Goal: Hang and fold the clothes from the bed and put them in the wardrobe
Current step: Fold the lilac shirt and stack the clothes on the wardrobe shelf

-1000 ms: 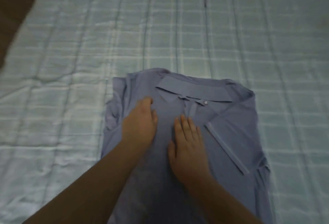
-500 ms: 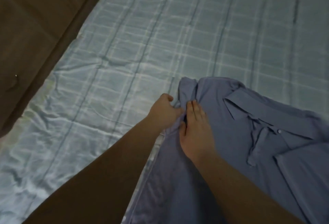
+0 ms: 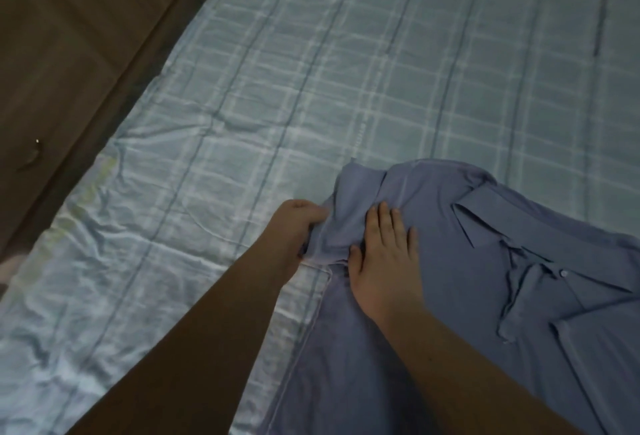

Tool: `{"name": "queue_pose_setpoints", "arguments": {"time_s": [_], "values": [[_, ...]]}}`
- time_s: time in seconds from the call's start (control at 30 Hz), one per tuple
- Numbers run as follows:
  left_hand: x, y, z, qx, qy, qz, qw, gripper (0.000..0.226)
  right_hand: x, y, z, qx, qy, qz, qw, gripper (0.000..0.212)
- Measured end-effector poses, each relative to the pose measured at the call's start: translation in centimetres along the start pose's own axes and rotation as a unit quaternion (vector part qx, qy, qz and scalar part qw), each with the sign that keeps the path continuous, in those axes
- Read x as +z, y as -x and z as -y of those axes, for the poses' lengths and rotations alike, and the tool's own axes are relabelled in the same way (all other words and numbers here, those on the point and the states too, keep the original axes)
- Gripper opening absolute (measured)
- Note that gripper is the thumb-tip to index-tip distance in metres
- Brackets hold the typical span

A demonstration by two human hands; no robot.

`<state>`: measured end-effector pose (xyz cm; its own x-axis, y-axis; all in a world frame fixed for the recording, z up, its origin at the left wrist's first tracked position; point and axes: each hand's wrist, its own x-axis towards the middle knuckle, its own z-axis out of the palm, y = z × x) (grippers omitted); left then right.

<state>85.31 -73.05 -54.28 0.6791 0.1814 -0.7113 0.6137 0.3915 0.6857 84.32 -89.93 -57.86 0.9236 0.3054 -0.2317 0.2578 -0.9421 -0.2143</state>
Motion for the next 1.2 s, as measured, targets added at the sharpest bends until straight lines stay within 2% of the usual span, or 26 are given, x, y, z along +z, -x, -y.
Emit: {"name": "queue_pose_setpoints", "arguments": {"time_s": [0.07, 0.13, 0.2, 0.27, 0.33, 0.37, 0.43, 0.47, 0.53, 0.57, 0.6, 0.77, 0.83, 0.93, 0.97, 1.03, 1.1, 1.2], "values": [[0.5, -0.7, -1.0, -0.015, 0.011, 0.027, 0.999, 0.033, -0.4, 0.0, 0.1, -0.004, -0.020, -0.021, 1.000, 0.066], [1.0, -1.5, -1.9, -0.016, -0.057, 0.018, 0.998, 0.044, -0.7, -0.2, -0.1, -0.008, -0.033, -0.031, 0.999, 0.065], [1.4, -2.0, -3.0, -0.041, -0.117, 0.034, 0.992, 0.040, -0.8, -0.6, -0.4, -0.008, -0.038, -0.030, 0.999, 0.065], [1.8, -1.8, -4.2, -0.085, -0.104, 0.093, 0.987, 0.030, -1.1, -0.9, -0.6, -0.006, -0.035, -0.030, 0.999, 0.065], [1.6, -1.9, -4.7, -0.055, -0.044, 0.147, 0.987, 0.032, -1.6, -1.1, -0.3, -0.008, -0.044, -0.034, 0.998, 0.065], [1.5, -2.1, -4.6, -0.014, -0.010, 0.143, 0.990, 0.035, -1.9, -1.2, -0.1, -0.011, -0.050, -0.032, 0.998, 0.065], [0.8, -2.4, -3.6, 0.082, 0.014, 0.083, 0.993, 0.037, -2.0, -1.5, 0.2, -0.013, -0.046, -0.017, 0.999, 0.065], [0.5, -2.6, -2.8, 0.129, -0.018, 0.029, 0.991, 0.039, -1.6, -1.6, 0.3, -0.010, -0.031, -0.005, 0.999, 0.066], [0.0, -3.0, -1.3, 0.199, -0.148, -0.089, 0.965, 0.042, -0.4, -2.0, 0.6, -0.003, 0.010, 0.009, 1.000, 0.068], [-0.1, -2.9, -0.5, 0.224, -0.205, -0.122, 0.945, 0.040, 0.2, -2.2, 0.7, 0.002, 0.025, 0.011, 1.000, 0.069], [0.0, -2.9, 0.1, 0.247, -0.228, -0.126, 0.933, 0.037, 0.8, -2.3, 0.8, 0.007, 0.035, 0.012, 0.999, 0.069], [1.8, -0.8, 0.0, 0.305, -0.175, -0.119, 0.929, 0.038, 0.2, -2.0, 0.2, -0.014, 0.016, 0.024, 0.999, 0.071], [3.5, 0.6, -0.1, 0.366, -0.239, -0.069, 0.897, 0.042, -0.9, -0.9, -0.5, -0.005, -0.024, -0.001, 1.000, 0.070], [6.7, 2.7, 1.5, 0.424, -0.452, 0.025, 0.784, 0.052, -1.9, 1.8, -2.3, 0.058, -0.066, -0.062, 0.994, 0.064], [7.8, 3.4, 2.3, 0.416, -0.493, 0.040, 0.763, 0.054, -2.1, 2.9, -2.9, 0.075, -0.068, -0.072, 0.992, 0.065], [9.2, 4.1, 4.8, 0.389, -0.533, 0.081, 0.747, 0.056, -2.4, 5.1, -4.2, 0.085, -0.066, -0.065, 0.992, 0.067], [9.9, 4.3, 7.0, 0.345, -0.554, 0.132, 0.746, 0.060, -2.6, 7.1, -5.2, 0.082, -0.058, -0.042, 0.994, 0.069], [10.5, 5.0, 8.9, 0.321, -0.522, 0.155, 0.775, 0.070, -2.6, 9.9, -6.4, 0.091, -0.073, -0.038, 0.992, 0.072]]}}
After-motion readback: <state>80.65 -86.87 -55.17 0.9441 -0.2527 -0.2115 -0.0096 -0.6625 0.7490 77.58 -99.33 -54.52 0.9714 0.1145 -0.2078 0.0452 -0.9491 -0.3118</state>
